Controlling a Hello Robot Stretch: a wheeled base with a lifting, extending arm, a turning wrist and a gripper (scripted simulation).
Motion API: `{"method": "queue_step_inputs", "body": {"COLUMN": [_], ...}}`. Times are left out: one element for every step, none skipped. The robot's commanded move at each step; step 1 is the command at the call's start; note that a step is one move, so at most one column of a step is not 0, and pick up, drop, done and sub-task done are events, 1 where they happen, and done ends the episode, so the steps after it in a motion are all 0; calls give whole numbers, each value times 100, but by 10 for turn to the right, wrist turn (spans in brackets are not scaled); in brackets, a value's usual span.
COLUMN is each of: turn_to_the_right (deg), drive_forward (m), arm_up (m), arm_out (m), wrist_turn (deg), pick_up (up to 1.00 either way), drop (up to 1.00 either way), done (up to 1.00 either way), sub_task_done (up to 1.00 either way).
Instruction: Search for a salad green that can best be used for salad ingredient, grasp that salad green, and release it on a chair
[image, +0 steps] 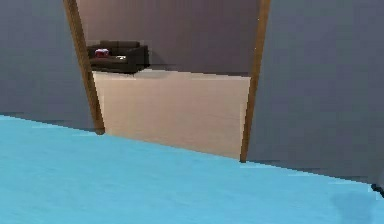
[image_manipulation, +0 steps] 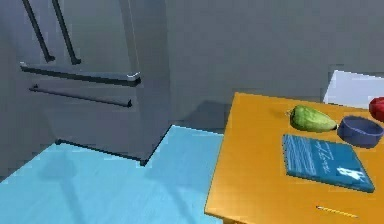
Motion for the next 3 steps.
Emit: {"method": "queue_step_inputs", "body": {"turn_to_the_right": [450,450,450], "drive_forward": [0,0,0], "arm_up": [0,0,0], "arm_out": [0,0,0], "wrist_turn": [0,0,0], "pick_up": [0,0,0], "drop": [0,0,0], "done": [0,0,0], "sub_task_done": [0,0,0]}}
